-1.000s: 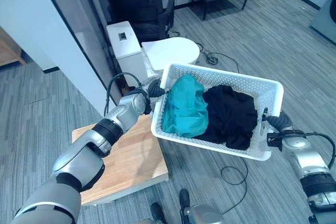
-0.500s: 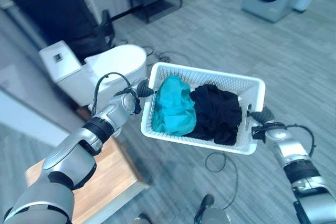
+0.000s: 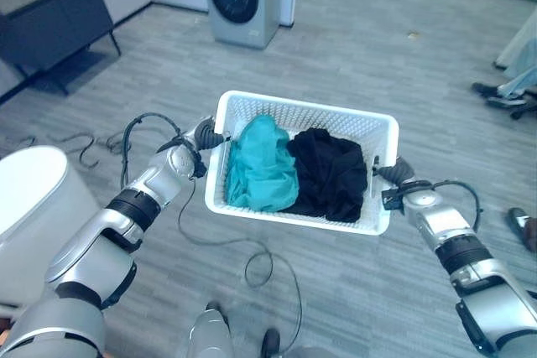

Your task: Grab the laundry basket,head to the washer,open it,put in the laundry and shut it.

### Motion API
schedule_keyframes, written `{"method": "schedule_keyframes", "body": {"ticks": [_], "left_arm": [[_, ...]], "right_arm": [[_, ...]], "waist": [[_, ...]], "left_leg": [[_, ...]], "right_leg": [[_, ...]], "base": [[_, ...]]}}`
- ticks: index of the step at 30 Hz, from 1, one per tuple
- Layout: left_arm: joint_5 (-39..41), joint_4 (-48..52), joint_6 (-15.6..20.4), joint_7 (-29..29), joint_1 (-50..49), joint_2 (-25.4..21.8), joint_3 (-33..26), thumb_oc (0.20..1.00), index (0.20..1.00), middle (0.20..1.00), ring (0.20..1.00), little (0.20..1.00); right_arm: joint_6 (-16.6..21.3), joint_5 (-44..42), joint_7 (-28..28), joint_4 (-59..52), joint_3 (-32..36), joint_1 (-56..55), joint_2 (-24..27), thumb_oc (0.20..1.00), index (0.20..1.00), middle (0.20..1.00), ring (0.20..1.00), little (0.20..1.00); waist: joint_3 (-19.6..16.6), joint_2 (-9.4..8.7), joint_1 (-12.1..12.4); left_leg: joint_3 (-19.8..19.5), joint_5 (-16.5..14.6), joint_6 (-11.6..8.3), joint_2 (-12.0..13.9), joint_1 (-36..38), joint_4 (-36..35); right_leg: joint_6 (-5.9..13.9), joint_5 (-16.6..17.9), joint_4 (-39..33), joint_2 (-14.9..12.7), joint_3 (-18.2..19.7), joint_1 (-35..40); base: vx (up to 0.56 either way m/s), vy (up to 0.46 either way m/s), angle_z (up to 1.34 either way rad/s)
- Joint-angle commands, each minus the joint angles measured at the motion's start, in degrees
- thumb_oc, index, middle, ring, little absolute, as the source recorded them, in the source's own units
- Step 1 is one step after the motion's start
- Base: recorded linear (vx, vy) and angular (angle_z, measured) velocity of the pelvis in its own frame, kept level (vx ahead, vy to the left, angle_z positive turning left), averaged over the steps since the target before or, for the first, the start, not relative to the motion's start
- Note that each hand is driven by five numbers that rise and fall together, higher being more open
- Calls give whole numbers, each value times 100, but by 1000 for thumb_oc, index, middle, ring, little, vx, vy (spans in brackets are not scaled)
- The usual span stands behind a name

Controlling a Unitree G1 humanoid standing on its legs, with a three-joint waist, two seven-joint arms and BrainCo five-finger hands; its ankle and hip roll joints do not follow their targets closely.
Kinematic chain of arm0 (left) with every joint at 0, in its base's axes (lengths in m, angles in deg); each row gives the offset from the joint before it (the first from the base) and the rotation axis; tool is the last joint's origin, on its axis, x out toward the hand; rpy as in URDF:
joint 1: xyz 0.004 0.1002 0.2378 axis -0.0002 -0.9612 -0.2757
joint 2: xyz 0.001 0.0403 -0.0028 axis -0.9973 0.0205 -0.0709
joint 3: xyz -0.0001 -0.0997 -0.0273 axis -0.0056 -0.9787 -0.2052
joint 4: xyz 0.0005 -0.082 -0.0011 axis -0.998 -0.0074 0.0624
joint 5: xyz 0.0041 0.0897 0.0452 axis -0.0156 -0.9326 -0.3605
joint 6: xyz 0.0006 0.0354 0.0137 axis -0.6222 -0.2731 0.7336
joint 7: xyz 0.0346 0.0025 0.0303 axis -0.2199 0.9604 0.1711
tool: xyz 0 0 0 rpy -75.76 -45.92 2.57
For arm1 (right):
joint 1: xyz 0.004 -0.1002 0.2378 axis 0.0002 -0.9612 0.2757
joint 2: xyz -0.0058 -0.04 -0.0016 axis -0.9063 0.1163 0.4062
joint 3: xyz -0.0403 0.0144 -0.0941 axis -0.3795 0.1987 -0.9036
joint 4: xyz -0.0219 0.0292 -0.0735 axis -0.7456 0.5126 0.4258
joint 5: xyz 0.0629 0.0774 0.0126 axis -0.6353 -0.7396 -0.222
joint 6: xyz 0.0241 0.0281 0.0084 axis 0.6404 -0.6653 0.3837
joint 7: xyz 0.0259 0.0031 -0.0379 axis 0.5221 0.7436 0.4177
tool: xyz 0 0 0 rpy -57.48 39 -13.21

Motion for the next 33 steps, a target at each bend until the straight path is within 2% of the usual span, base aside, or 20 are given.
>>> {"method": "schedule_keyframes", "body": {"ticks": [1,5,7,9,10,12,13,14,15,17,19,20,21,22,23,24,26,29,31,33], "left_arm": [[346,152,660,209,976,423,-62,200,200,200,200,200],[597,-103,654,244,1040,170,-120,200,200,200,200,200],[599,-306,669,366,1241,-145,-136,200,200,200,200,200],[598,-301,667,365,1238,-149,-136,200,200,200,200,200],[610,-325,662,410,1302,-258,-164,200,200,200,200,200],[541,-202,693,414,1267,-394,-132,200,200,200,200,200],[545,-23,728,377,1211,-518,-66,200,200,200,200,200],[545,-20,726,377,1210,-519,-64,200,200,200,200,200],[542,30,734,358,1197,-542,-36,200,200,200,200,200],[591,61,754,353,1101,-518,-95,200,200,200,200,200],[630,104,707,369,1038,-526,-113,200,200,200,200,200],[618,78,674,402,1014,-560,-181,200,200,200,200,200],[605,42,657,413,1113,-545,-126,200,200,200,200,200],[606,37,658,413,1120,-542,-125,200,200,200,200,200],[592,11,667,405,1156,-529,-84,200,200,200,200,200],[606,-54,676,358,1173,-507,-45,200,200,200,200,200],[585,-83,683,365,1236,-521,16,200,200,200,200,200],[430,-20,731,439,1177,-501,-98,200,200,200,200,200],[275,-32,752,500,1104,-452,-189,200,200,200,200,200],[176,6,761,469,998,-458,-183,200,200,200,200,200]], "right_arm": [[828,-346,535,-666,-102,1163,-305,200,200,200,200,200],[879,-485,561,-613,-288,1381,-448,200,200,200,200,200],[949,-561,526,-789,-346,1431,-510,200,200,200,200,200],[946,-560,524,-795,-344,1427,-511,200,200,200,200,200],[924,-572,530,-970,-312,1328,-490,200,200,200,200,200],[906,-546,554,-1210,-225,1098,-451,200,200,200,200,200],[912,-523,591,-1464,-61,792,-425,200,200,200,200,200],[909,-521,591,-1471,-57,786,-426,200,200,200,200,200],[914,-504,607,-1547,9,671,-440,200,200,200,200,200],[959,-500,621,-1683,198,462,-459,200,200,200,200,200],[884,-413,617,-1729,325,406,-441,200,200,200,200,200],[877,-310,585,-1738,470,344,-446,200,200,200,200,200],[841,-262,571,-1767,561,288,-358,200,200,200,200,200],[840,-262,571,-1768,563,290,-355,200,200,200,200,200],[837,-271,571,-1768,624,240,-300,200,200,200,200,200],[829,-295,564,-1742,655,204,-240,200,200,200,200,200],[836,-334,539,-1754,710,177,-151,200,200,200,200,200],[789,-262,551,-1865,903,-10,37,200,200,200,200,200],[800,-188,557,-1991,1045,-166,3,200,200,200,200,200],[770,-156,539,-2123,1150,-352,36,200,200,200,200,200]], "waist": [[31,197,349],[52,214,379],[4,217,384],[7,211,391],[-76,197,380],[-200,125,393],[-287,-25,426],[-303,-20,428],[-336,-108,439],[-402,-212,386],[-374,-75,288],[-343,94,150],[-262,239,-31],[-267,246,-37],[-250,308,-156],[-236,369,-289],[-269,369,-401],[-300,364,-559],[-309,364,-625],[-387,356,-707]], "left_leg": [[-168,890,416,5,442,-761],[-388,1006,406,88,558,-1299],[-106,1013,405,231,566,-1258],[-96,1004,405,229,569,-1247],[119,1004,439,282,548,-1068],[206,943,518,193,556,-728],[216,623,705,-73,517,-253],[215,632,707,-64,499,-254],[254,422,838,-247,549,-124],[307,50,1105,-569,723,-17],[193,-123,1291,-649,924,-18],[144,-301,1413,-676,1252,-106],[-43,-396,1425,-737,1667,-266],[-52,-378,1420,-729,1659,-281],[-187,-407,1387,-751,1820,-326],[-346,-473,1344,-768,2030,-347],[-415,-664,1221,-758,2223,-392],[-586,-1001,969,-674,2715,-410],[-617,-1137,863,-607,2983,-242],[-664,-1274,766,-535,3249,-89]], "right_leg": [[1073,-640,356,-440,28,63],[1065,-844,516,-383,169,232],[1084,-1105,637,-381,123,464],[1086,-1110,642,-388,130,466],[1109,-1225,729,-404,111,589],[1213,-1317,953,-526,113,736],[1393,-1001,1487,-719,46,678],[1391,-993,1489,-710,49,657],[1583,-636,1929,-843,23,541],[2060,471,2988,-1062,147,250],[2104,710,4085,-1169,161,-259],[2011,620,4544,-1236,120,-663],[1850,198,4620,-1348,57,-1222],[1838,208,4611,-1340,41,-1229],[1754,31,4282,-1292,72,-1436],[1652,-131,3815,-1206,136,-1652],[1598,-291,2616,-1283,51,-1685],[1830,286,699,-1478,35,-1969],[1976,563,217,-1598,-18,-2154],[2005,658,318,-1566,7,-2095]], "base": [[239,24,-61],[245,36,-51],[441,125,-28],[260,91,-2],[483,186,-2],[697,287,4],[516,227,0],[502,249,23],[336,219,46],[550,339,35],[492,301,49],[722,360,84],[593,276,71],[424,138,70],[361,38,64],[486,37,69],[470,-58,82],[588,-129,69],[592,-117,73],[498,-106,74]]}}
